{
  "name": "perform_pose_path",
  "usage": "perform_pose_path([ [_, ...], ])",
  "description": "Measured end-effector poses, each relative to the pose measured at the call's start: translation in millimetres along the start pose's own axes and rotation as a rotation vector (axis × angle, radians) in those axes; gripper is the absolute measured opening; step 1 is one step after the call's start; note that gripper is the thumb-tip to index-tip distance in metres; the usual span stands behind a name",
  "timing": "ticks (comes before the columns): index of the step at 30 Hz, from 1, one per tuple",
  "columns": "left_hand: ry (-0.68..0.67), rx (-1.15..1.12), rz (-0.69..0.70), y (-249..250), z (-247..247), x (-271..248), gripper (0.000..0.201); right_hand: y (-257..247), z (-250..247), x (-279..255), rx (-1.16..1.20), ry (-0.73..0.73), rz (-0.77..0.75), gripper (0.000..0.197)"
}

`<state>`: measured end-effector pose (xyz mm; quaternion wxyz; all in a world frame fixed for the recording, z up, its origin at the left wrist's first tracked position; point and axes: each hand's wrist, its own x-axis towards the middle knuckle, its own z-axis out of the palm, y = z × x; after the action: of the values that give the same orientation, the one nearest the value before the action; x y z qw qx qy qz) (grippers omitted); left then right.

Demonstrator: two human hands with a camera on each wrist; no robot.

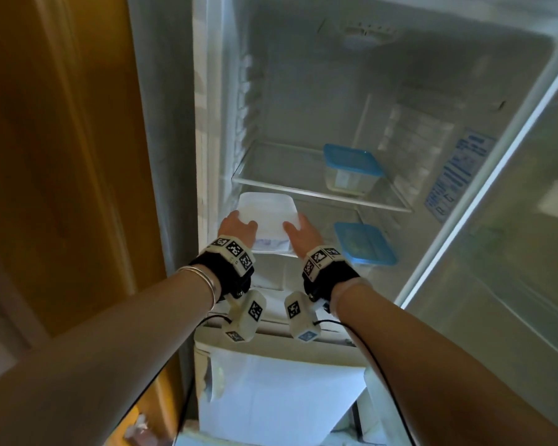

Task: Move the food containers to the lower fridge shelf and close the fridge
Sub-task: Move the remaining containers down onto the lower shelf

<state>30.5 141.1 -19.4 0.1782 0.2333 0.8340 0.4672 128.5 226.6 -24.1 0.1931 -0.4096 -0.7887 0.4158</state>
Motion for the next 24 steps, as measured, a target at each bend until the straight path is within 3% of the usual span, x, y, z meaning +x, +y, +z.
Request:
perform_pose_path([
  [12,-0.055,-0.032,0.087,-3.5,25.5,100.6,0.058,5.6,27.8,92.9,0.035,-0.013,0.115,0.059],
  [24,0.020,-0.102,-0.010,-7.9,51.5,143.3,0.061,14.7,34.6,135.4,0.046,-0.115,0.216,0.061],
])
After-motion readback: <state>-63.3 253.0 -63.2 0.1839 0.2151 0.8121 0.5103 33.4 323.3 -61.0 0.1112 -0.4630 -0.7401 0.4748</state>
